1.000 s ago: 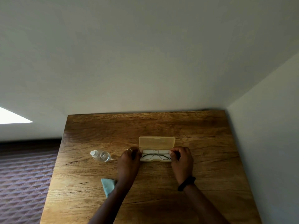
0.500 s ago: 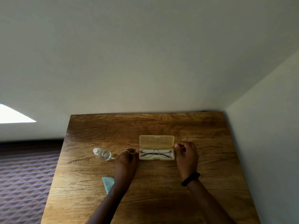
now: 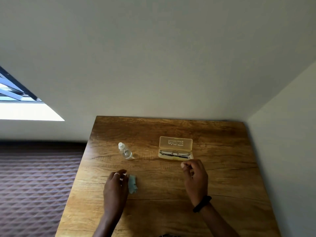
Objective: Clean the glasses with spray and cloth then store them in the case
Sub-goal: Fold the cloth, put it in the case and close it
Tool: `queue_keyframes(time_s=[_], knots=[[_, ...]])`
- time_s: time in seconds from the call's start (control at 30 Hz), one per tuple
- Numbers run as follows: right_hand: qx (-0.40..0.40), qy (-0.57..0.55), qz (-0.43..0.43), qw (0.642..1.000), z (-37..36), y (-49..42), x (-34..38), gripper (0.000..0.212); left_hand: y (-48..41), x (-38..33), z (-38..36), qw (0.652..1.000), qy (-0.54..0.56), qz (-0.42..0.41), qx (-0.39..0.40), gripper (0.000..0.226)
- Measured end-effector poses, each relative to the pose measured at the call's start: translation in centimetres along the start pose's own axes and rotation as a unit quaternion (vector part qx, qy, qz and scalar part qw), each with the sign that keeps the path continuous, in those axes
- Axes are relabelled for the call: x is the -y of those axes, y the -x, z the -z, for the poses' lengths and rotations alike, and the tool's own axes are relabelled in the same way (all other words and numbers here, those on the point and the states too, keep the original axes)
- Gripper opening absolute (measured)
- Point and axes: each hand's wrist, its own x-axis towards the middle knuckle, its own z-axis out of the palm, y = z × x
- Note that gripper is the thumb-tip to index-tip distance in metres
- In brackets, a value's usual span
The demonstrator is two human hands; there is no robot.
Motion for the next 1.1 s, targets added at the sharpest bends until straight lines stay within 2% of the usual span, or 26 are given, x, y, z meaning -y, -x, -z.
queue_keyframes(time_s=[0.27, 0.4, 0.5, 0.53, 0.6, 0.7, 0.8, 0.97, 1.1], knots=[[0.058, -0.006, 0.043, 0.997, -1.0, 4.0, 1.6, 0.014, 1.4, 0.3, 0.1, 0.996, -0.067, 0.015, 0.062, 0.047], [0.086, -0.016, 0.049, 0.995, -0.8, 4.8, 1.5, 0.011, 1.9, -0.4, -0.5, 0.997, -0.045, -0.015, 0.058, 0.018], [0.161, 0.020, 0.024, 0.987, -0.8, 5.4, 1.0, 0.008, 2.2, -2.2, -0.7, 0.994, 0.042, 0.041, 0.096, 0.011], [0.186, 0.032, 0.015, 0.982, -0.8, 5.7, 0.8, 0.010, 2.2, -2.7, -0.8, 0.983, 0.099, 0.084, 0.126, 0.010], [0.222, 0.050, 0.010, 0.974, -0.7, 6.2, 0.5, 0.021, 2.3, -3.7, -0.9, 0.937, 0.227, 0.172, 0.201, 0.012], [0.235, 0.070, 0.015, 0.969, -0.6, 6.8, 0.2, 0.038, 2.6, -4.6, -0.5, 0.882, 0.311, 0.217, 0.278, 0.018], [0.213, 0.039, 0.002, 0.976, -0.4, 6.6, 0.2, 0.041, 3.0, -5.7, -0.2, 0.868, 0.314, 0.205, 0.324, 0.021], [0.187, -0.030, -0.019, 0.982, 0.3, 5.7, 0.6, 0.023, 3.1, -6.4, -0.2, 0.859, 0.311, 0.183, 0.363, 0.024], [0.165, -0.053, -0.006, 0.985, 0.8, 5.7, 1.1, 0.018, 3.0, -7.1, -0.2, 0.849, 0.319, 0.199, 0.371, 0.024]])
